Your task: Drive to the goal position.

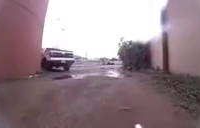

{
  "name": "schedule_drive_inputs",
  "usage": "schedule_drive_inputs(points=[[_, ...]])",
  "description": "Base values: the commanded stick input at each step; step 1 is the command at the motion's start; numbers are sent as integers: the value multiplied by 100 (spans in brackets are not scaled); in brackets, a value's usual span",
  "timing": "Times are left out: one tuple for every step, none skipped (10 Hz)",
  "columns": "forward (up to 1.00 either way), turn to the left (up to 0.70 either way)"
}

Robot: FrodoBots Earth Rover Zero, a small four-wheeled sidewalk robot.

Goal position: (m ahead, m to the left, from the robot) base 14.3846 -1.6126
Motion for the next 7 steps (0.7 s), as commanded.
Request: schedule_drive_inputs(points=[[70, 2], [70, 2], [70, 2], [70, 2], [70, 2], [70, 2], [70, 2]])
